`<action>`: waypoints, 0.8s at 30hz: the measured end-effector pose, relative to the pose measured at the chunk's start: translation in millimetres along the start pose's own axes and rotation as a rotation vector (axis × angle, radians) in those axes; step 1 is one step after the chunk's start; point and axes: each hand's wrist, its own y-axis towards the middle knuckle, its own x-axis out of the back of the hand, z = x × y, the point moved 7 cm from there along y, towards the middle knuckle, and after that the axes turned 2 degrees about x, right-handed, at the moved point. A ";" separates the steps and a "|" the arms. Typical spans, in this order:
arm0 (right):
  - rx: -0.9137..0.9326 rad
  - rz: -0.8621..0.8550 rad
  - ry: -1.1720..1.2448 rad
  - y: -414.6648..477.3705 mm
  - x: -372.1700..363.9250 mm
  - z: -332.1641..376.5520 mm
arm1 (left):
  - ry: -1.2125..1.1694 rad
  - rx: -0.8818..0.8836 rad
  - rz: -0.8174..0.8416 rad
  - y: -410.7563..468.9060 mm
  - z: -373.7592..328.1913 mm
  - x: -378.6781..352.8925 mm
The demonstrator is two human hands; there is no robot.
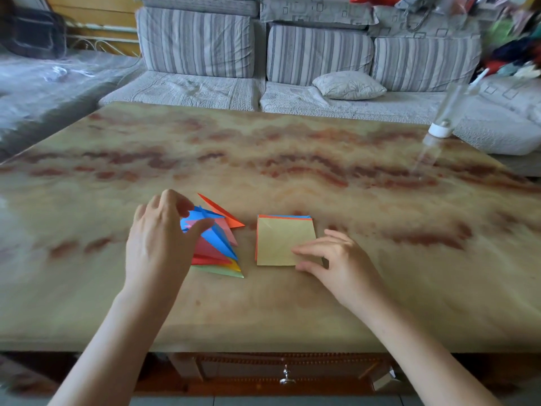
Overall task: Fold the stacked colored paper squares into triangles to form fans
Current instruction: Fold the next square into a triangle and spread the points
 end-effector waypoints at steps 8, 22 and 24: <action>-0.010 -0.240 -0.017 -2.8 26.9 3.1 | -0.341 -0.128 0.021 -15.3 -47.4 -3.8; -0.052 -0.361 0.508 -5.0 56.8 4.2 | -1.123 0.662 0.775 -54.0 -52.4 -88.9; -0.022 -0.320 0.550 -4.1 56.5 6.6 | -1.211 0.713 0.756 -52.7 -53.0 -88.0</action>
